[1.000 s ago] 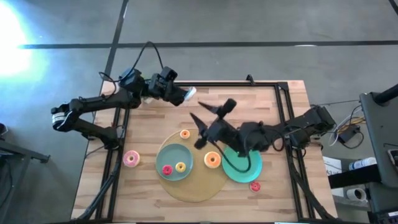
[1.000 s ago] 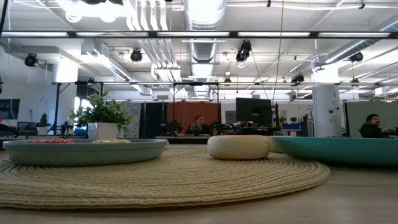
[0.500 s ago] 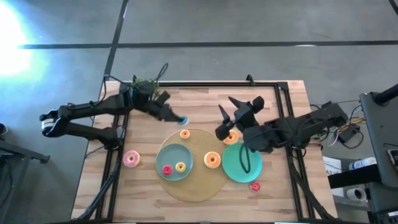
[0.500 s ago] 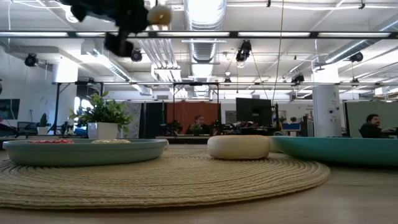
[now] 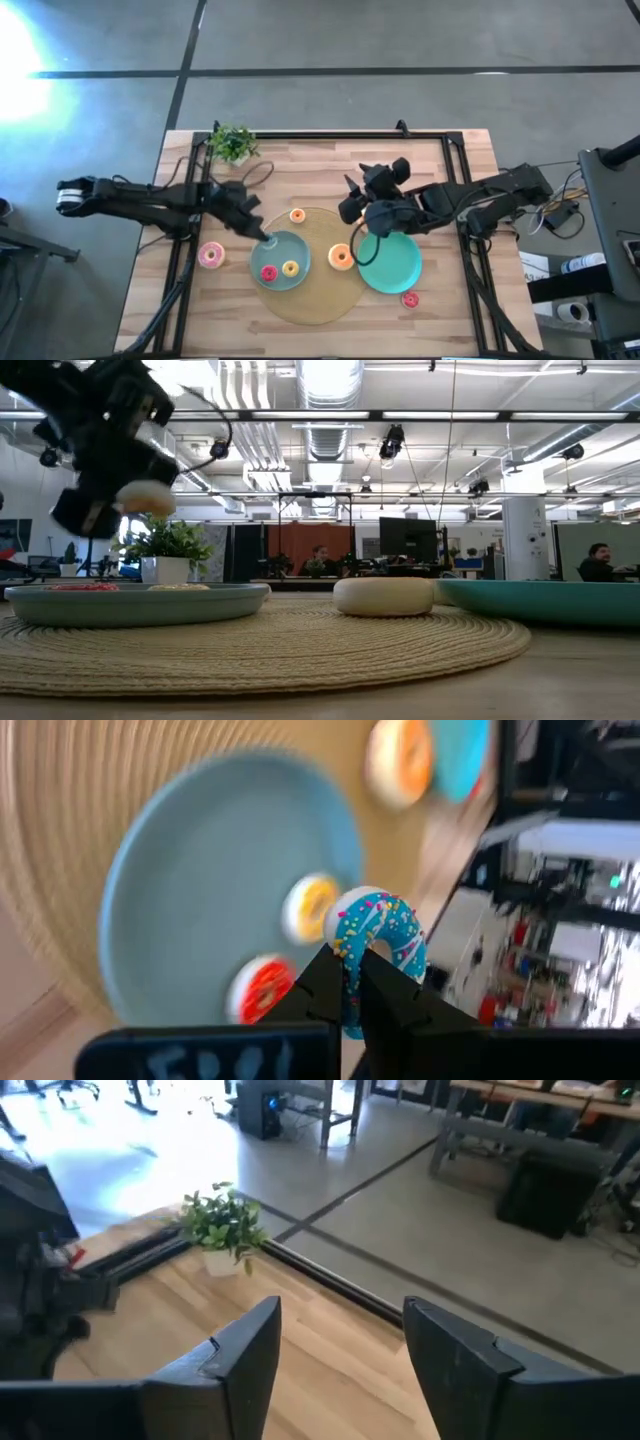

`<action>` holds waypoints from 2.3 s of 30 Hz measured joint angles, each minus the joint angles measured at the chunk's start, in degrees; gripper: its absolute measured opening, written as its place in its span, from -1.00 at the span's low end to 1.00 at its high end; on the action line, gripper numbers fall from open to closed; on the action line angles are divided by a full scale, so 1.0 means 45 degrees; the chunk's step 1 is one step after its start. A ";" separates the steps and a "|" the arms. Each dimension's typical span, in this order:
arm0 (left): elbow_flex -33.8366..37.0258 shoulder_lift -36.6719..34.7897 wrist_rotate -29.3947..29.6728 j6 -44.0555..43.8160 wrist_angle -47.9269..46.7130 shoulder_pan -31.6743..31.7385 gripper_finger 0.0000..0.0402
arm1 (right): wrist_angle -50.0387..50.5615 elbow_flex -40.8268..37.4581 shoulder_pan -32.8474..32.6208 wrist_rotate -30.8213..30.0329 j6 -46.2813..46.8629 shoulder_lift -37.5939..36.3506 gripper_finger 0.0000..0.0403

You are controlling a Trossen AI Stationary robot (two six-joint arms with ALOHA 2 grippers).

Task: Pick & Place donuts
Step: Put the small blue donut on the blue plate, then put the small white donut on the blue plate

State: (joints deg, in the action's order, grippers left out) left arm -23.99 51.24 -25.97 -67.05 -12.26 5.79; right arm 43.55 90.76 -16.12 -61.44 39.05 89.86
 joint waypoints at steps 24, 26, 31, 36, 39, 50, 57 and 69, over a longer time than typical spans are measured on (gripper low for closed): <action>0.2432 0.1117 0.3308 0.0089 0.3008 -0.2319 -1.00 | -0.0526 -0.0039 0.0546 0.0811 0.0187 0.0632 0.01; 0.2361 0.1310 0.3699 0.0150 0.2976 -0.2410 -1.00 | -0.0516 -0.0043 0.0615 0.0925 0.0186 0.0644 0.01; 0.2229 0.1779 0.3809 -0.0028 0.2733 -0.2665 -1.00 | -0.0516 -0.0043 0.0758 0.1073 0.0102 0.0671 0.01; 0.1937 0.1988 0.3686 -0.0209 0.2720 -0.3122 -0.89 | -0.0516 -0.0043 0.0839 0.1100 -0.0055 0.0674 0.01; 0.1758 0.1997 0.3686 -0.0469 0.2715 -0.3319 -0.75 | -0.0512 -0.0043 0.0931 0.1104 -0.0231 0.0675 0.01; 0.0763 0.1884 0.3691 -0.0581 -0.0062 -0.3421 -0.50 | -0.0514 -0.0048 0.1242 0.1302 -0.0798 0.0675 0.01; -0.1114 0.1876 0.4562 0.1298 -0.2393 -0.3421 -0.50 | -0.0521 -0.0089 0.1879 0.3406 -0.1054 0.0675 0.01; -0.3415 0.3201 0.7394 0.9251 -0.2384 -0.2055 -0.50 | -0.0480 -0.0233 0.2539 0.4718 -0.0764 0.0638 0.01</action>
State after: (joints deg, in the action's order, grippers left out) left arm -39.36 65.64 7.30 -25.42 -22.98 -3.46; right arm 41.39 89.71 -4.70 -40.21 35.61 92.74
